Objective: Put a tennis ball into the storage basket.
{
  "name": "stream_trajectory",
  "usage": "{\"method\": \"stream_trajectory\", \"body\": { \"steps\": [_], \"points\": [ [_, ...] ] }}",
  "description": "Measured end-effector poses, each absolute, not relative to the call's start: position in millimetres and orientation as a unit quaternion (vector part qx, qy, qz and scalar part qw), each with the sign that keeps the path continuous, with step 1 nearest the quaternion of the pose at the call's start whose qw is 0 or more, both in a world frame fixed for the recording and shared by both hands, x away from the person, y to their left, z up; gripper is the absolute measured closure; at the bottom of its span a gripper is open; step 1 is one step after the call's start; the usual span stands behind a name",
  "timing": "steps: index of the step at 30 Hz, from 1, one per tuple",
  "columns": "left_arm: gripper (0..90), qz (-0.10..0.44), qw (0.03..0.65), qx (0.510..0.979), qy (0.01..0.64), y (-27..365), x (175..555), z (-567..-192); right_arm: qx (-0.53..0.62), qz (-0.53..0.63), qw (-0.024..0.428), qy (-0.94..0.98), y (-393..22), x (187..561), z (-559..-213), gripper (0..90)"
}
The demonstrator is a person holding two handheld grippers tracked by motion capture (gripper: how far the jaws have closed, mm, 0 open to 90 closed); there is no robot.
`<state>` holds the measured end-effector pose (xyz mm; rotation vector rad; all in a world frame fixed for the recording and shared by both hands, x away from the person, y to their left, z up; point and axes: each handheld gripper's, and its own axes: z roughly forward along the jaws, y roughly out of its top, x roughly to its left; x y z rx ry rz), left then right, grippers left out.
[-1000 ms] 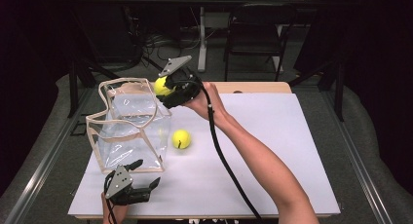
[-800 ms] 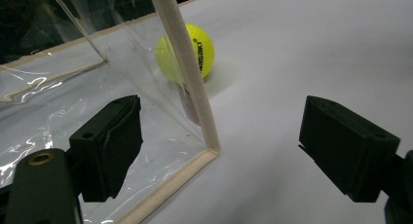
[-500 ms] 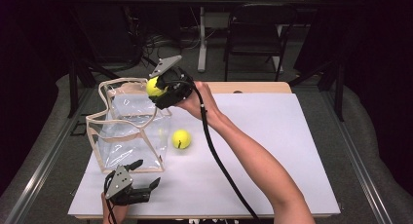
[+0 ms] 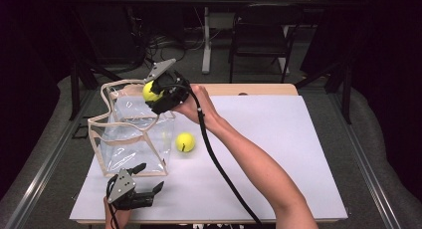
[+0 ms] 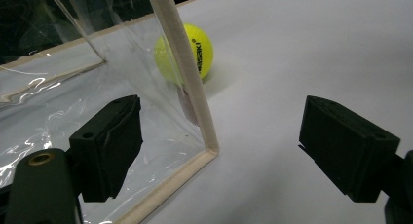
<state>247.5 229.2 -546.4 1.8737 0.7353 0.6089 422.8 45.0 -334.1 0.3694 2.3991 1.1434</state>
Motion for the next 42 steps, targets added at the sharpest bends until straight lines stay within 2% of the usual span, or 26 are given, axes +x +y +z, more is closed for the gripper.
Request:
{"method": "stream_trajectory", "body": {
  "steps": [42],
  "points": [
    [15.9,0.251,0.497,0.773,0.305,229.4,247.6,-546.4,0.111,0.396,0.208,0.888,82.7,415.2,-343.2,26.1]
  ]
}}
